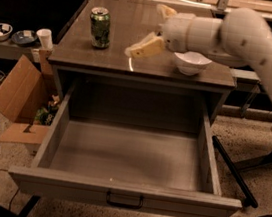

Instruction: Place green can into top drawer

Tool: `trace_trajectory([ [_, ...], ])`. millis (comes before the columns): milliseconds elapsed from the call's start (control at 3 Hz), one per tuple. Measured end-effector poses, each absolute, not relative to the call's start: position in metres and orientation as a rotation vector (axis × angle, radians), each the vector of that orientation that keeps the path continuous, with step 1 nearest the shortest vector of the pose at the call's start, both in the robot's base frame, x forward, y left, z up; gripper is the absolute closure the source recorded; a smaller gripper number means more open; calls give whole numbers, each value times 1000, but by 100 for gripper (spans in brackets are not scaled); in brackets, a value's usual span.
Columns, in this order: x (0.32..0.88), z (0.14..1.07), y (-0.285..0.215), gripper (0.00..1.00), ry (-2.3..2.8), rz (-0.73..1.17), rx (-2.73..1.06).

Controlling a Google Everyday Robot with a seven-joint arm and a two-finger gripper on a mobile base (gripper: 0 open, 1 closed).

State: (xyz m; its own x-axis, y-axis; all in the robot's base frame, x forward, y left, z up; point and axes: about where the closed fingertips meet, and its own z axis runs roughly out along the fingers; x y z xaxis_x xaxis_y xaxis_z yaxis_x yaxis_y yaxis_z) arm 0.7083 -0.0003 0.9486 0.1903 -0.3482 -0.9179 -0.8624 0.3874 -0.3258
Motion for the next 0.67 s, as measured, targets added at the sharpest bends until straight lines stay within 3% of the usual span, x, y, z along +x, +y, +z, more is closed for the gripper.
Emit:
trace_trajectory([
  [667,796,929,58,0,1441,511,-1042],
])
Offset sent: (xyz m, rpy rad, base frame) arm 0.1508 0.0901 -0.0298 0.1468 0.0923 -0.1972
